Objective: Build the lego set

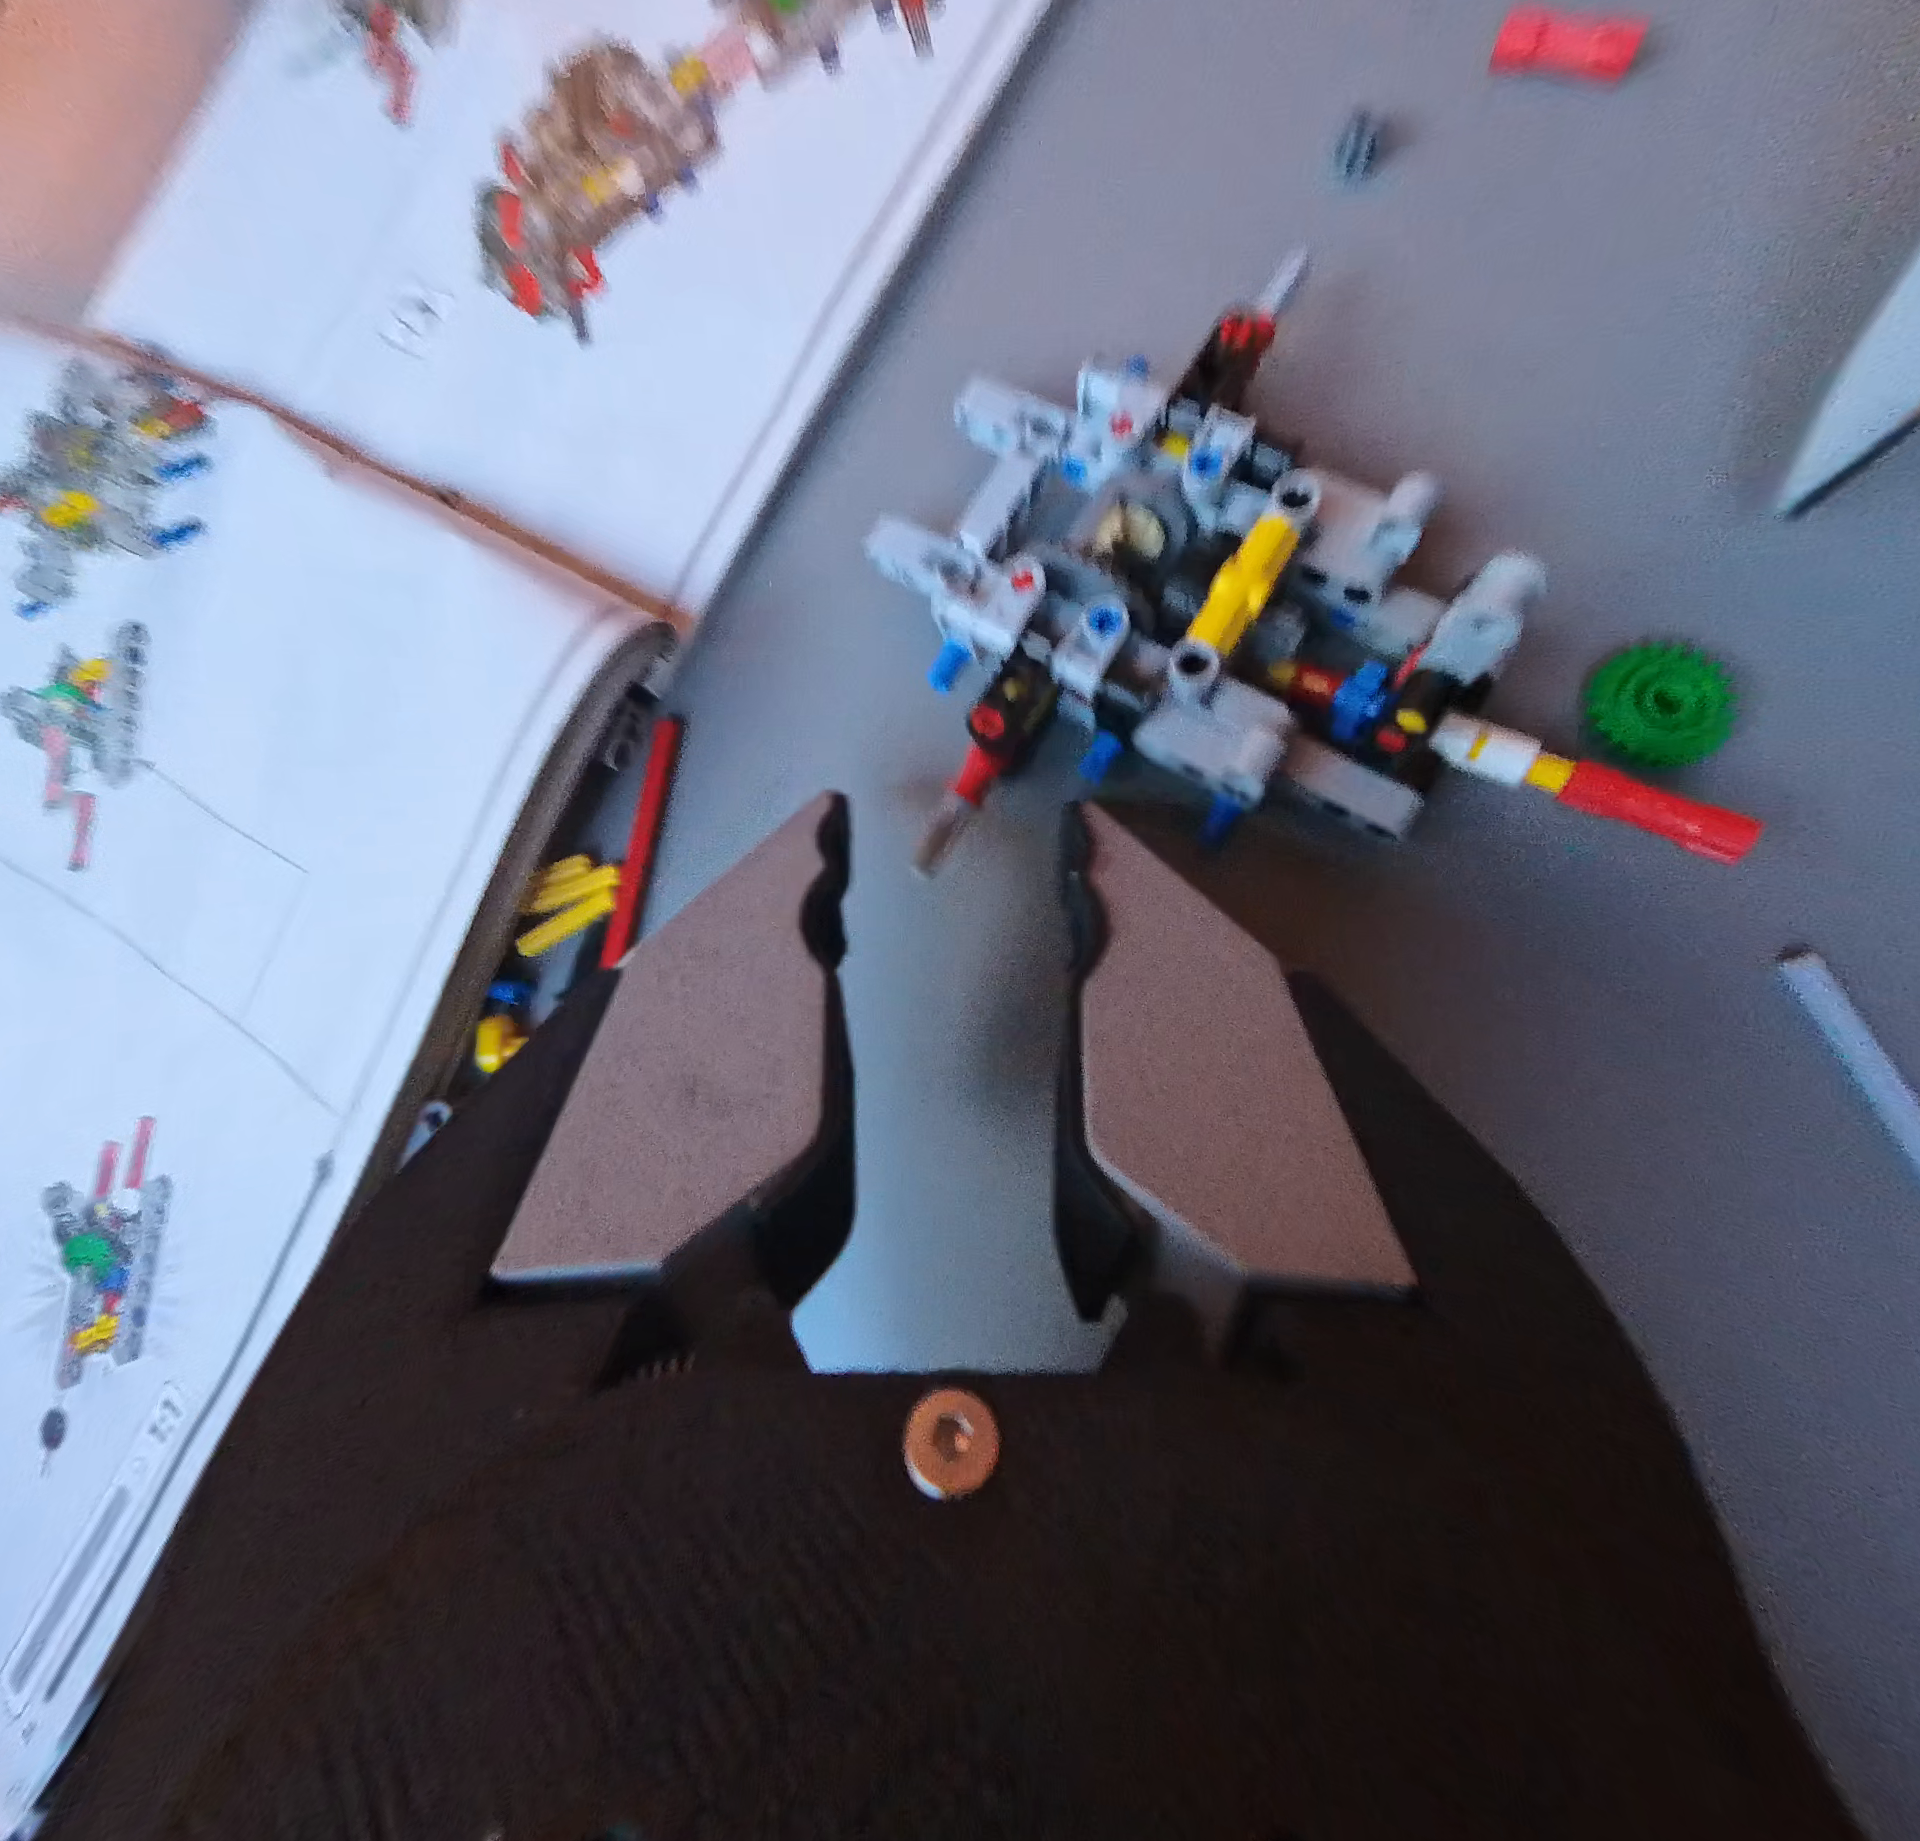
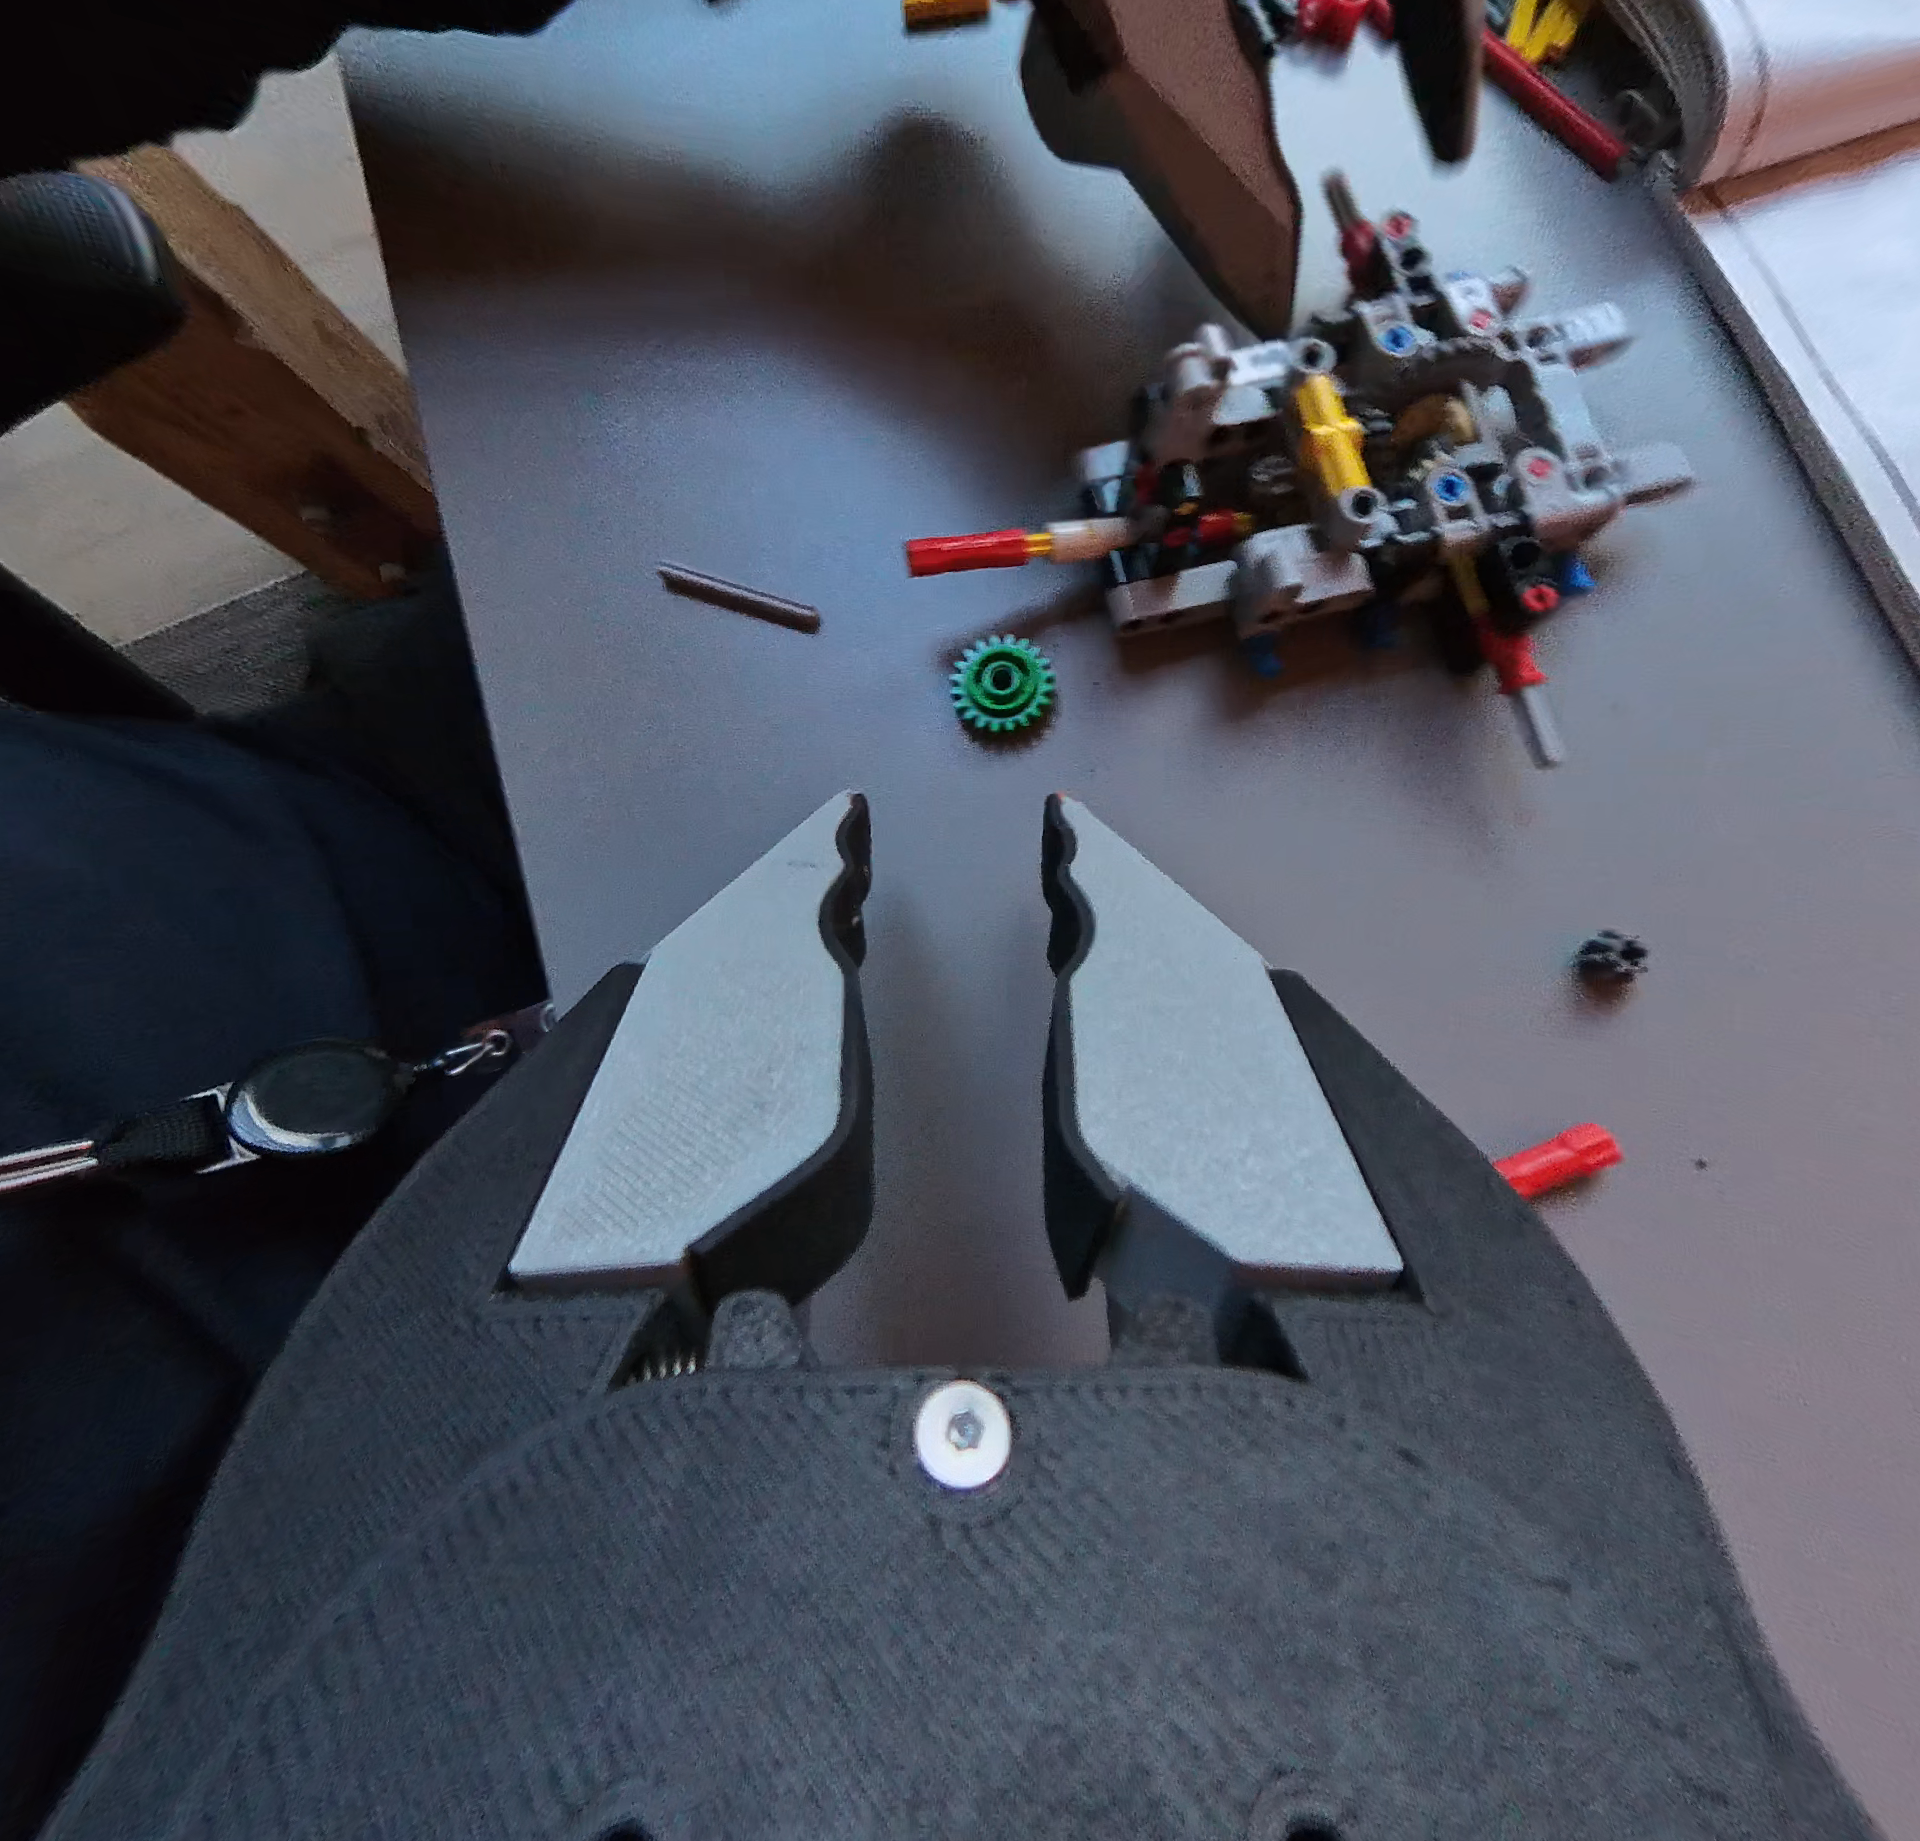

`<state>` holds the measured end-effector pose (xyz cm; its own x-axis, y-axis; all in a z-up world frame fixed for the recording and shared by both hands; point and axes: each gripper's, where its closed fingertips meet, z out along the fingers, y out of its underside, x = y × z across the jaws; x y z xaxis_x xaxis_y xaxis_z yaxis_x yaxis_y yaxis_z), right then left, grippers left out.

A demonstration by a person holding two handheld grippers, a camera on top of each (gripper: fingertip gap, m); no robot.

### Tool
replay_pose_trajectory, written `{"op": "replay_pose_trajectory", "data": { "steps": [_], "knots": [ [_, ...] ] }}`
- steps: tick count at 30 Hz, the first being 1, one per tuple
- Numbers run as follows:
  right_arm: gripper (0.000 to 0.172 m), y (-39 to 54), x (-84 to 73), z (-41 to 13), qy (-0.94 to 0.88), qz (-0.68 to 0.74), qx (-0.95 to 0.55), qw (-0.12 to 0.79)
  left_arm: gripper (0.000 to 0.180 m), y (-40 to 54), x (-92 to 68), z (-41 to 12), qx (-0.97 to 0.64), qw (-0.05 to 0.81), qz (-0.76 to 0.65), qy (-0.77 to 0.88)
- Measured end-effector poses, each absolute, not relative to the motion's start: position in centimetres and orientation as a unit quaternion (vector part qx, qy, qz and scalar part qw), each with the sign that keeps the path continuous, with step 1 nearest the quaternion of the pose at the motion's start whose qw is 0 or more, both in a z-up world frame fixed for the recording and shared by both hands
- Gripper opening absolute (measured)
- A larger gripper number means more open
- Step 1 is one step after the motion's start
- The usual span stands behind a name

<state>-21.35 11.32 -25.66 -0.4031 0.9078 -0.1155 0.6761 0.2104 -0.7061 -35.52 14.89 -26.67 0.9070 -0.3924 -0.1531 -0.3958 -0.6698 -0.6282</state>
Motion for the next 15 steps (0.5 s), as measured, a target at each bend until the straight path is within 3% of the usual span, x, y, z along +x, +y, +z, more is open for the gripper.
{"op": "replay_pose_trajectory", "data": {
  "steps": [2,3,9,13,15],
  "knots": [
    [0.03,10.3,-21.1,-25.7,-0.761,0.359,-0.514,0.167,0.008,14.5,-34.8,-27.0,-0.915,0.342,-0.006,0.216],
    [0.03,10.0,-21.0,-25.7,-0.76,0.361,-0.513,0.169,0.006,14.2,-34.7,-27.0,-0.916,0.342,-0.001,0.209],
    [0.031,12.4,-21.7,-26.3,-0.752,0.331,-0.524,0.225,0.002,10.3,-34.2,-27.1,-0.936,0.343,-0.004,0.084],
    [0.031,14.8,-21.8,-26.1,-0.734,0.331,-0.542,0.238,0.008,5.9,-31.6,-26.9,-0.933,0.35,-0.074,0.028],
    [0.03,15.2,-22.1,-25.5,-0.729,0.341,-0.539,0.249,0.021,4.4,-31.5,-26.3,-0.931,0.357,-0.071,0.023]
  ]
}}
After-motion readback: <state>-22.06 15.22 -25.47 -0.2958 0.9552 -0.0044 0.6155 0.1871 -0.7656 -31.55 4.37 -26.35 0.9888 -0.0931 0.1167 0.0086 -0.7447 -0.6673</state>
